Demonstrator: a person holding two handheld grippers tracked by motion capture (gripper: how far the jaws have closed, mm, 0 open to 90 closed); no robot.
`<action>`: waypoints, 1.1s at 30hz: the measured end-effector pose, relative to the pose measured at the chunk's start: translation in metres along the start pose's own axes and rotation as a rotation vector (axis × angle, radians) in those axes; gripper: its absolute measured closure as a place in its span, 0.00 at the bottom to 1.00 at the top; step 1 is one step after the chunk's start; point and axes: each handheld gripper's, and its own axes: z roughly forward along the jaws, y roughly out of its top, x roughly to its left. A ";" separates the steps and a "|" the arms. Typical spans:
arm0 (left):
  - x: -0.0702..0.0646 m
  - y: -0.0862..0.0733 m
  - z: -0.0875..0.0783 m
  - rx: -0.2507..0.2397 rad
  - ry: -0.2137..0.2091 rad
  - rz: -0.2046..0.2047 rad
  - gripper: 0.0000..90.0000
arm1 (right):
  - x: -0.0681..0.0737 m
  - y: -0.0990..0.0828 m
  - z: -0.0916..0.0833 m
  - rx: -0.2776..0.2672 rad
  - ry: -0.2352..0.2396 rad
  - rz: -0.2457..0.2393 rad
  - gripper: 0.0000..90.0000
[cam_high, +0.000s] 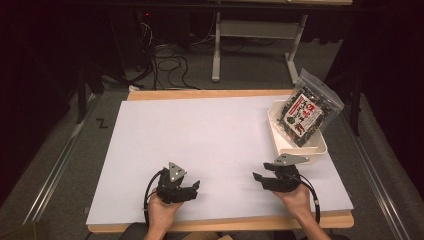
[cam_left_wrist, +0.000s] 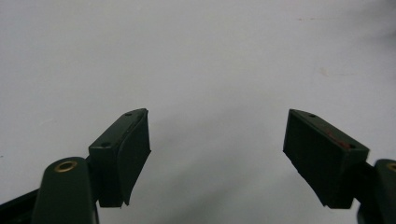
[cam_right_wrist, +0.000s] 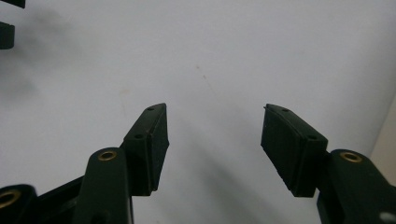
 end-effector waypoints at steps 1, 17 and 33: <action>0.000 0.000 0.000 -0.001 0.000 0.000 0.26 | 0.001 -0.002 0.001 0.000 0.014 0.003 0.47; -0.002 0.000 0.000 -0.001 -0.003 0.013 0.26 | 0.006 -0.012 0.008 0.026 0.007 -0.020 0.46; -0.002 0.001 0.001 0.001 -0.003 0.013 0.26 | 0.007 -0.017 0.012 0.038 -0.005 -0.025 0.46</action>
